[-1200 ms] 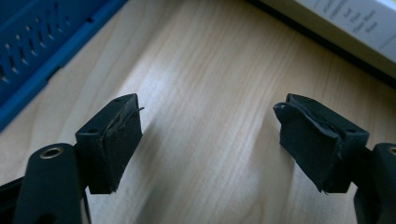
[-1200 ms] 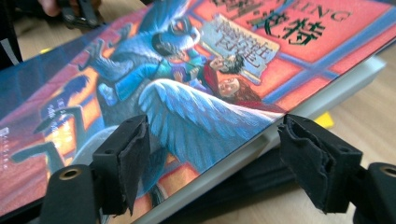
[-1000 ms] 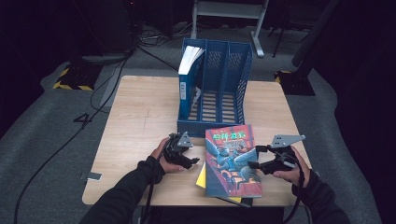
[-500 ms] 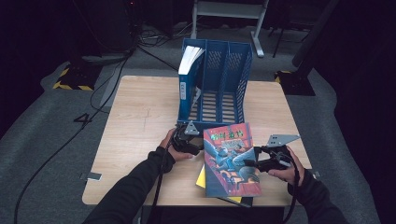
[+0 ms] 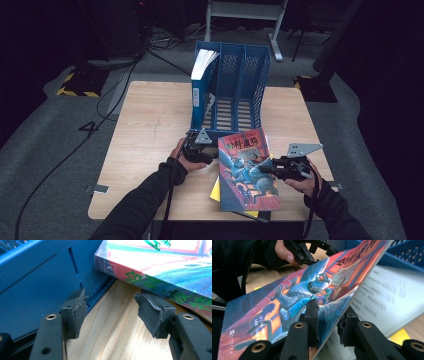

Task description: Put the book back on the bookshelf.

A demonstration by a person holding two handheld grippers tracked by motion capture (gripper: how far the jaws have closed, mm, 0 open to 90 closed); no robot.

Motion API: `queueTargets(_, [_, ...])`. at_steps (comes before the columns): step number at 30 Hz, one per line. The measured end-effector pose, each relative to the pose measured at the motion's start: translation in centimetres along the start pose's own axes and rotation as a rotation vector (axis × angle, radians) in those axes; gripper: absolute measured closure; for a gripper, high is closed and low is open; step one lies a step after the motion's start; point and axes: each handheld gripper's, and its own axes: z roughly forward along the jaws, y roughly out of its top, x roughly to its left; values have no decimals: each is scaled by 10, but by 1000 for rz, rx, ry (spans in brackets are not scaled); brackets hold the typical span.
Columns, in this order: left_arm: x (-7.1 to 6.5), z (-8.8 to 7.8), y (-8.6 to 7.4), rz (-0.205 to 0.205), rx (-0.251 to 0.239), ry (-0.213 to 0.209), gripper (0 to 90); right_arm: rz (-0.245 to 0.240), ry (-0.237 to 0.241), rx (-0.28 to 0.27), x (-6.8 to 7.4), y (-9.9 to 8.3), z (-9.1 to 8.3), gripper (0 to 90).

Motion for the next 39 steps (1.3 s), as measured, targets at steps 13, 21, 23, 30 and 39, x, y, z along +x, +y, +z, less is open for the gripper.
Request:
queueTargets(13, [2, -11, 11, -26, -97, -42, 560, -54, 19, -104, 9, 1, -14, 773])
queueTargets(21, [-3, -21, 21, -9, -134, -107, 667, -103, 25, -124, 15, 2, -20, 775])
queueTargets(23, [-4, -22, 22, -1, -139, -117, 744, -106, 31, -128, 14, 2, -21, 772])
queueTargets(30, [-12, -30, 42, 15, -217, -215, 826, -117, 48, -123, 13, 6, -23, 746])
queueTargets(39, [-11, -45, 73, 81, -268, -227, 885, -139, 7, -168, 14, 15, -29, 805])
